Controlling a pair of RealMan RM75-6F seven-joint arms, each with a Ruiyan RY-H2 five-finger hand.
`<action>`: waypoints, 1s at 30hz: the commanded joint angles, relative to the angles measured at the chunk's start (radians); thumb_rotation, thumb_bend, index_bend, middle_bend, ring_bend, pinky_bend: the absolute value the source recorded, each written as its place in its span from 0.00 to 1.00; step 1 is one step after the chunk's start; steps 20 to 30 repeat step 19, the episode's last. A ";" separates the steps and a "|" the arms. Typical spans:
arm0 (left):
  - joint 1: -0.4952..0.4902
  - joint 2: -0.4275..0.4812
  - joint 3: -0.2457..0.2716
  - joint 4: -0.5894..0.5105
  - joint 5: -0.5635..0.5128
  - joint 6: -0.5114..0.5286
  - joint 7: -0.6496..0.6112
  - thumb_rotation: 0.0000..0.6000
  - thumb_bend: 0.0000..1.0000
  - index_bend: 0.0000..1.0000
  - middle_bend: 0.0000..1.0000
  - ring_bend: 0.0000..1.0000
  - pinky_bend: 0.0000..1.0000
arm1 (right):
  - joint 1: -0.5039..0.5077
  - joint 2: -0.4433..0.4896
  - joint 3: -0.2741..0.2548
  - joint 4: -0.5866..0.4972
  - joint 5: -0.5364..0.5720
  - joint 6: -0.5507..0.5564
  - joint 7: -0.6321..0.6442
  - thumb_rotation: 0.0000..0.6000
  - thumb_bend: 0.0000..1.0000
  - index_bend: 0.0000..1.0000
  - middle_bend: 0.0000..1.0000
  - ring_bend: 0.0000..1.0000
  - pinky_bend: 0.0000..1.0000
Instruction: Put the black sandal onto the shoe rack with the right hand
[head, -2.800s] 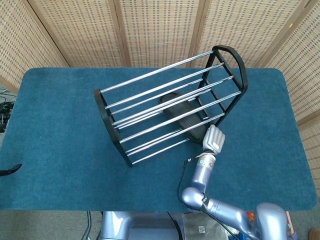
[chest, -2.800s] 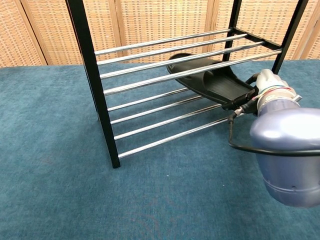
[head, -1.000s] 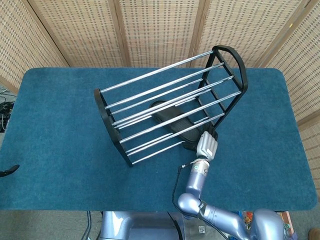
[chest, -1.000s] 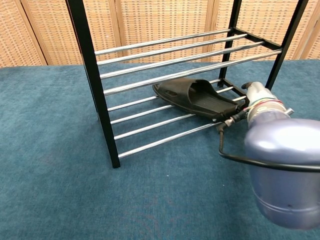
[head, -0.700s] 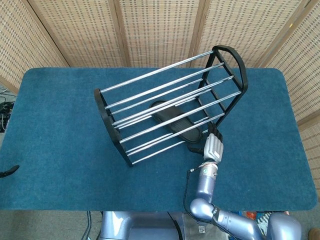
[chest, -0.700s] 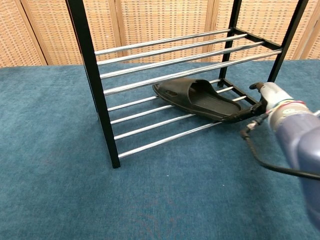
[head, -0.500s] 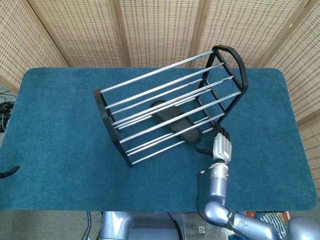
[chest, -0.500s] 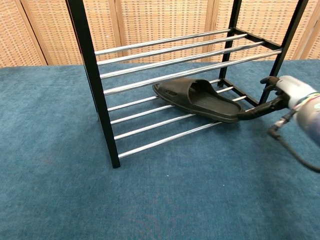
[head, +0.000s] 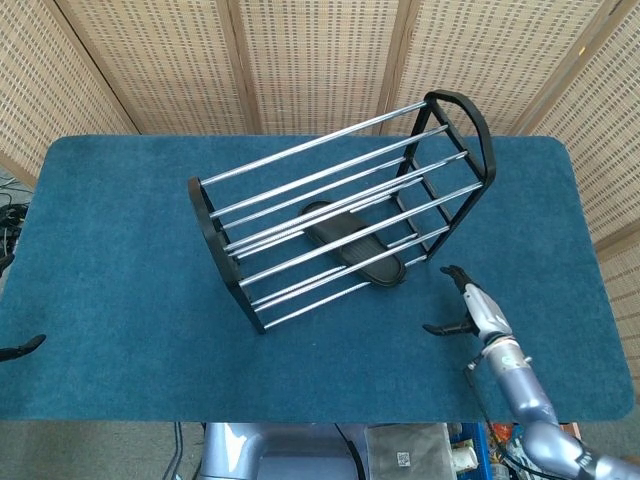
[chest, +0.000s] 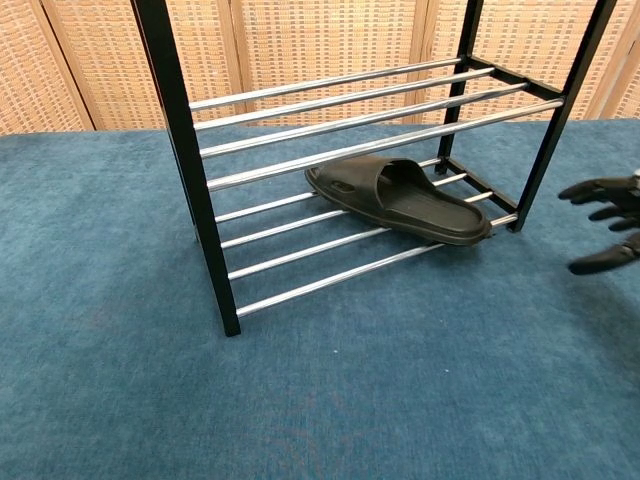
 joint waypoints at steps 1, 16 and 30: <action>0.001 -0.007 0.001 -0.005 -0.002 0.005 0.015 1.00 0.11 0.00 0.00 0.00 0.00 | -0.137 0.178 0.015 0.008 -0.292 -0.250 0.265 1.00 0.00 0.07 0.00 0.00 0.00; 0.027 -0.086 0.016 0.026 0.036 0.071 0.109 1.00 0.11 0.00 0.00 0.00 0.00 | -0.316 0.163 -0.178 0.571 -1.285 0.567 0.665 1.00 0.00 0.18 0.00 0.00 0.00; 0.034 -0.094 0.019 0.029 0.044 0.084 0.114 1.00 0.11 0.00 0.00 0.00 0.00 | -0.338 0.104 -0.179 0.662 -1.283 0.709 0.593 1.00 0.00 0.07 0.00 0.00 0.00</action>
